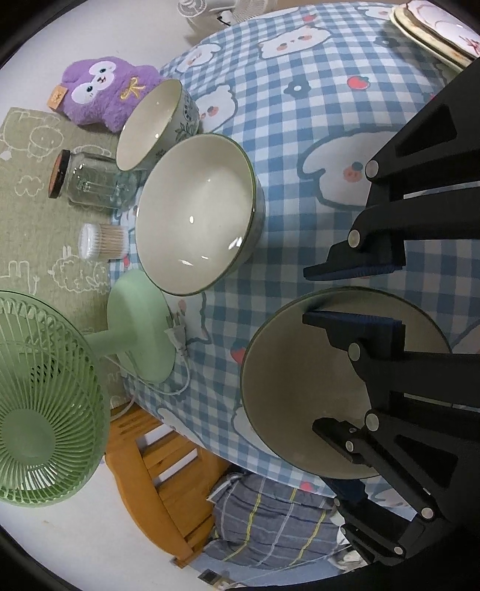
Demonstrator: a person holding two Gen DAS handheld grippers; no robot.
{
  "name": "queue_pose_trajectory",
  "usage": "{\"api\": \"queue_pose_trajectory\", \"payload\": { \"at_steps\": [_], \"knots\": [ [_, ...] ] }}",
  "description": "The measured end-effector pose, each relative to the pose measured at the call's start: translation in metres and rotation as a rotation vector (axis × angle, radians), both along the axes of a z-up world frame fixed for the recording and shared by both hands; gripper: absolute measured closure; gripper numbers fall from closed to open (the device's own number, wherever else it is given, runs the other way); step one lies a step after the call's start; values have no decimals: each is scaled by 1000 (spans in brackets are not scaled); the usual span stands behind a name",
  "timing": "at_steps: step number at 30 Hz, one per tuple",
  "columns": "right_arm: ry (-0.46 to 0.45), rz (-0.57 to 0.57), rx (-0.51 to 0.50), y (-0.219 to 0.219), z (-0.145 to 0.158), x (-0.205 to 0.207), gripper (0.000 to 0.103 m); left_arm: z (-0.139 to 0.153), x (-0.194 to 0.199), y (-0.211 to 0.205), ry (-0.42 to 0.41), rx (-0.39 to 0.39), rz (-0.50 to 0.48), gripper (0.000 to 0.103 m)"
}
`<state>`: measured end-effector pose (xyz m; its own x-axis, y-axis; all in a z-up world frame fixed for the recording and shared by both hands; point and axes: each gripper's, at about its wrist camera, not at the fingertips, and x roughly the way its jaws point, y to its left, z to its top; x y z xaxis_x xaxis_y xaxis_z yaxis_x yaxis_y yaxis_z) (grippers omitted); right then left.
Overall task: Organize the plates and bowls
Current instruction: 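Close both grippers on the rim of the cream bowl, then lift the cream bowl off the cloth with both grippers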
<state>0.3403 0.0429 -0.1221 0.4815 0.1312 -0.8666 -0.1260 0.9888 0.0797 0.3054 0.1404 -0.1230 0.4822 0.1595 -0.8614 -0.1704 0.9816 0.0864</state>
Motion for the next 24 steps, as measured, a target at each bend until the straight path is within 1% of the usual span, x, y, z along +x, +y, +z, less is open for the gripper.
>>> {"api": "queue_pose_trajectory", "payload": {
  "at_steps": [1, 4, 13, 24],
  "knots": [
    [2, 0, 2, 1, 0, 0, 87, 0, 1, 0, 2, 2, 1, 78],
    [2, -2, -5, 3, 0, 0, 88, 0, 0, 2, 0, 6, 8, 84],
    [6, -14, -16, 2, 5, -7, 87, 2, -3, 4, 7, -20, 9, 85],
    [-17, -63, -27, -12, 27, -29, 87, 17, -17, -8, -14, -36, -31, 85]
  ]
}}
